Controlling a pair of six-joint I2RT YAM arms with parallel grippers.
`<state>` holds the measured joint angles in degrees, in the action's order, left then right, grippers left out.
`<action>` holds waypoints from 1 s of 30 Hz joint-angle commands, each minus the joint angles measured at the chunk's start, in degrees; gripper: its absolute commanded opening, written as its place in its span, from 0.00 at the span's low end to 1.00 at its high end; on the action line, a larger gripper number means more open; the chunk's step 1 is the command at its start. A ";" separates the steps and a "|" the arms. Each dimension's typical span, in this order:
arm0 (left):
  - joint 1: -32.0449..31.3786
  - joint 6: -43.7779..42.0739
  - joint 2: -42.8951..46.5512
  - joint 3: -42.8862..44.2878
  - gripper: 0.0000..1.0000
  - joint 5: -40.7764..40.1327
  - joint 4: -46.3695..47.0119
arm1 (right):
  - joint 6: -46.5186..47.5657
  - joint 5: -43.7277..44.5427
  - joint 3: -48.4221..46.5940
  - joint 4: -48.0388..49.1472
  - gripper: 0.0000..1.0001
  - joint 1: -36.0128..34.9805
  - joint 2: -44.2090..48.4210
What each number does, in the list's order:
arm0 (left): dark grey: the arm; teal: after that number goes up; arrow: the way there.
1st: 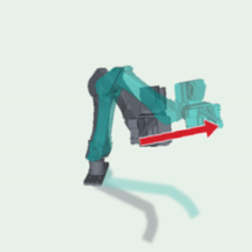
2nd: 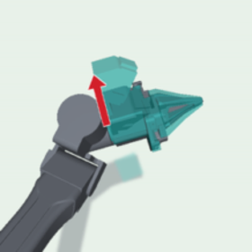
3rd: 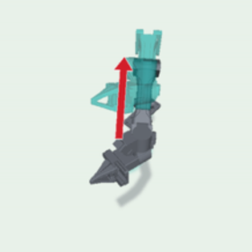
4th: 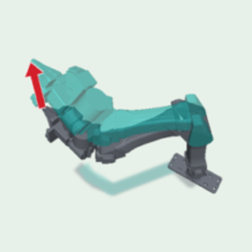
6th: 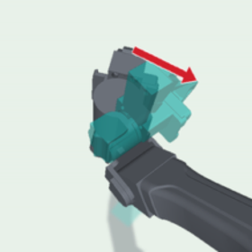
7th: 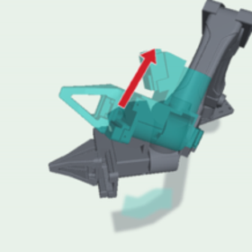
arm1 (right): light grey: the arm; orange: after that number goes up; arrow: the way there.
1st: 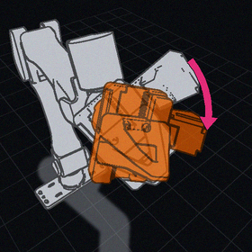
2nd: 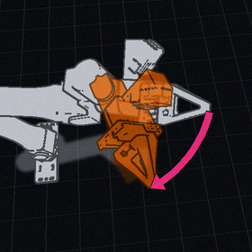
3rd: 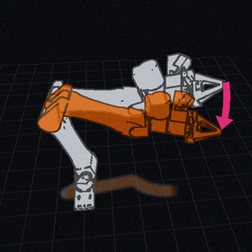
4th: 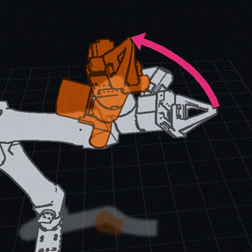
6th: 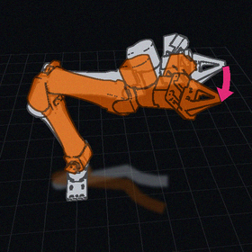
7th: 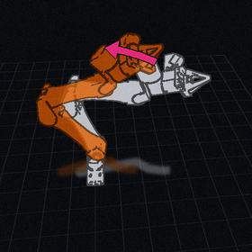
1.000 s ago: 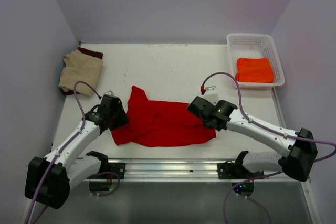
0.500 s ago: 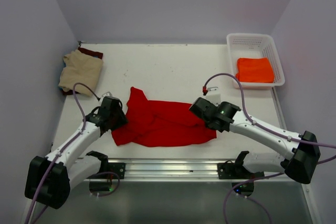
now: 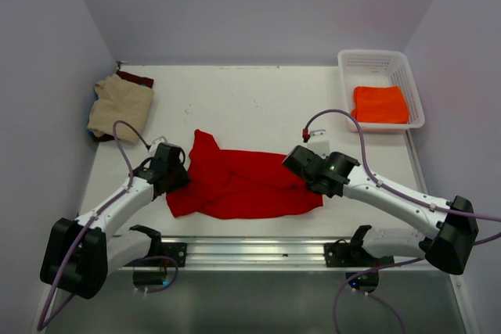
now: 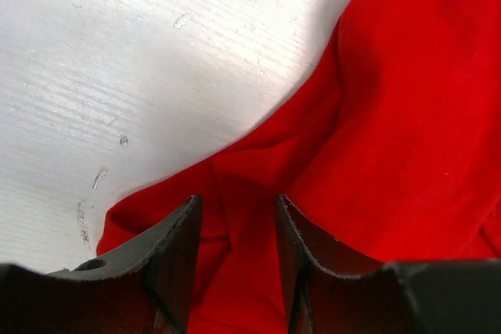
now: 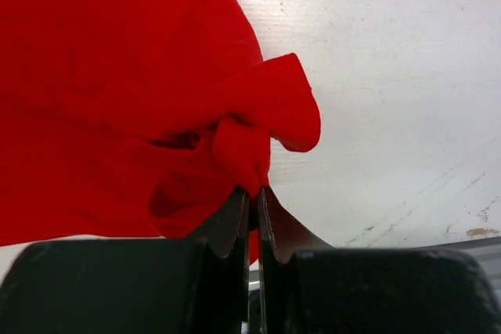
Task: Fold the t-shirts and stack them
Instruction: Flatten out the tshirt
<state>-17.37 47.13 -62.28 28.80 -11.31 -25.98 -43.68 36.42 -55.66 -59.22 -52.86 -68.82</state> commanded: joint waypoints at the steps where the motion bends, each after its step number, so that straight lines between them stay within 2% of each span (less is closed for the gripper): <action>1: 0.23 -0.46 -0.56 -0.67 0.45 -1.61 4.97 | -0.53 1.72 0.37 -0.55 0.04 -0.05 2.19; 12: 0.23 -1.96 -0.82 -2.60 0.38 -2.66 10.50 | -0.88 1.54 0.46 -0.81 0.01 -0.05 2.02; 23: 0.67 -1.70 -2.67 -2.78 0.32 -3.54 10.86 | -1.06 1.63 0.81 -1.25 0.00 -0.05 2.46; 30: 0.75 0.15 0.49 -2.95 0.40 -1.61 7.70 | -0.97 1.72 0.81 -1.07 0.00 -0.05 2.28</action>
<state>-17.15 46.09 -64.53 26.35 -12.97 -18.50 -43.86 36.42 -54.94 -59.66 -52.86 -67.48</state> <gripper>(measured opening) 0.385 0.054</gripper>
